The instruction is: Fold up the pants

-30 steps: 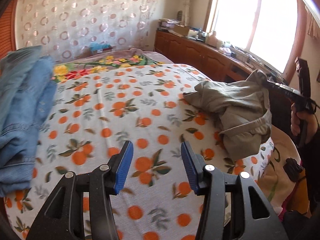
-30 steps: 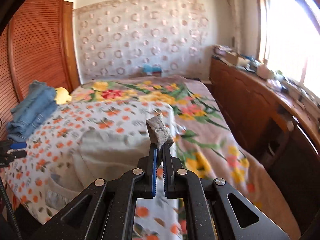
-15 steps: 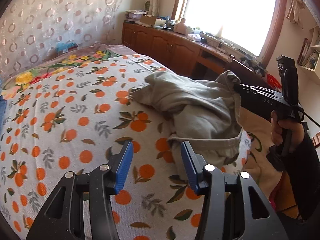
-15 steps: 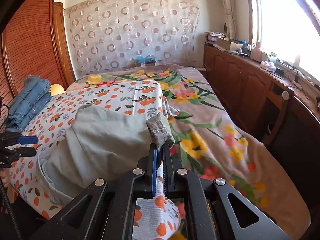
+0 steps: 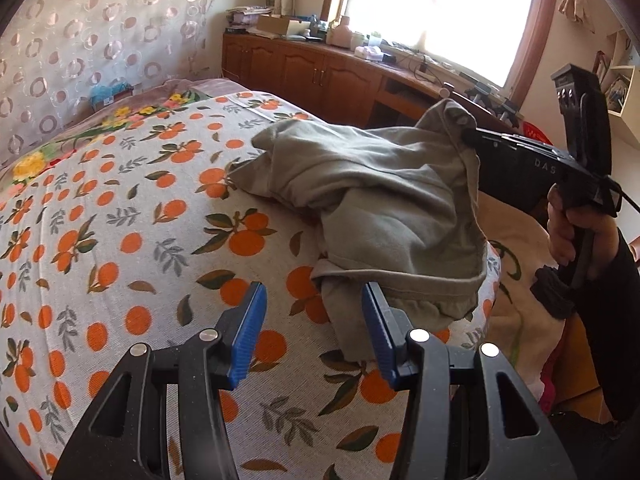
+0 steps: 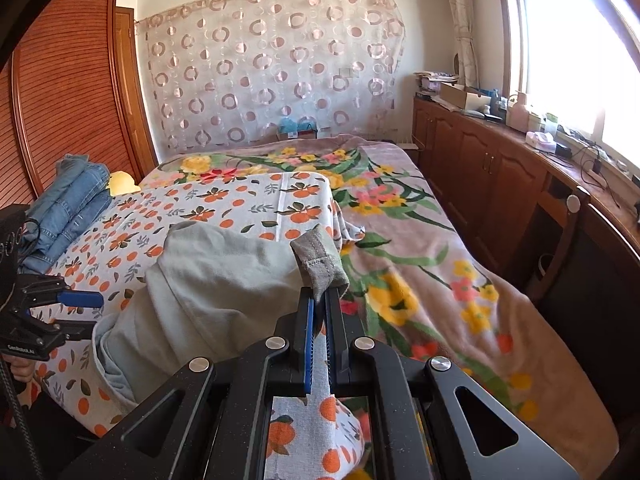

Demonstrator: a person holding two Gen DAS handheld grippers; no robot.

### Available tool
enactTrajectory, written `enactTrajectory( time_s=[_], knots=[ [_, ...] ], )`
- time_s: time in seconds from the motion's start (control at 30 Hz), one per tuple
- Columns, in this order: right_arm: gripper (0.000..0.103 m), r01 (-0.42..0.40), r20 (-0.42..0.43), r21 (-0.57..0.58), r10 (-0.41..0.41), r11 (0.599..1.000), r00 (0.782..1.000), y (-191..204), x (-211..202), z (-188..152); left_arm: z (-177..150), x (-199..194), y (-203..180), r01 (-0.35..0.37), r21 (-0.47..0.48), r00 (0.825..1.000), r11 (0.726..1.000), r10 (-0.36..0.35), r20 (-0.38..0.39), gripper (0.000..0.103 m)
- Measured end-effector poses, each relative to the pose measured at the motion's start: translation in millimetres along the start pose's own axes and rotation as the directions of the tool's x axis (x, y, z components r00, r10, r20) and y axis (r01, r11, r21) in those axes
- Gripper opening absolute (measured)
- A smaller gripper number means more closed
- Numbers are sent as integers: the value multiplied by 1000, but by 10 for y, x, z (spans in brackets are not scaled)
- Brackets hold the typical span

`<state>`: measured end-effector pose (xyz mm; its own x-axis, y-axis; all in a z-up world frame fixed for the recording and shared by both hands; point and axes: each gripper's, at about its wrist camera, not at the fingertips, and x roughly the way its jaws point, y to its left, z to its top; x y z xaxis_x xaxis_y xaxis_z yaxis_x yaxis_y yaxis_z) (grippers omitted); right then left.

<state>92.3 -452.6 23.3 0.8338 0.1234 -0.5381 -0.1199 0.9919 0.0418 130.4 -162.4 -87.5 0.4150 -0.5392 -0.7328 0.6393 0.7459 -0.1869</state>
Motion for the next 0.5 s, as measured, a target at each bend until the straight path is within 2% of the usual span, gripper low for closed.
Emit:
enactTrajectory(
  time_s=[0.27, 0.5],
  knots=[
    [5, -13, 1, -13, 14, 1000, 1000, 14, 17, 21, 68, 244, -128, 25, 58, 1000, 998, -25, -10, 50],
    [5, -28, -7, -25, 28, 999, 1000, 41, 42, 6, 202, 314, -76, 79, 36, 997, 996, -79, 1, 34]
  ],
)
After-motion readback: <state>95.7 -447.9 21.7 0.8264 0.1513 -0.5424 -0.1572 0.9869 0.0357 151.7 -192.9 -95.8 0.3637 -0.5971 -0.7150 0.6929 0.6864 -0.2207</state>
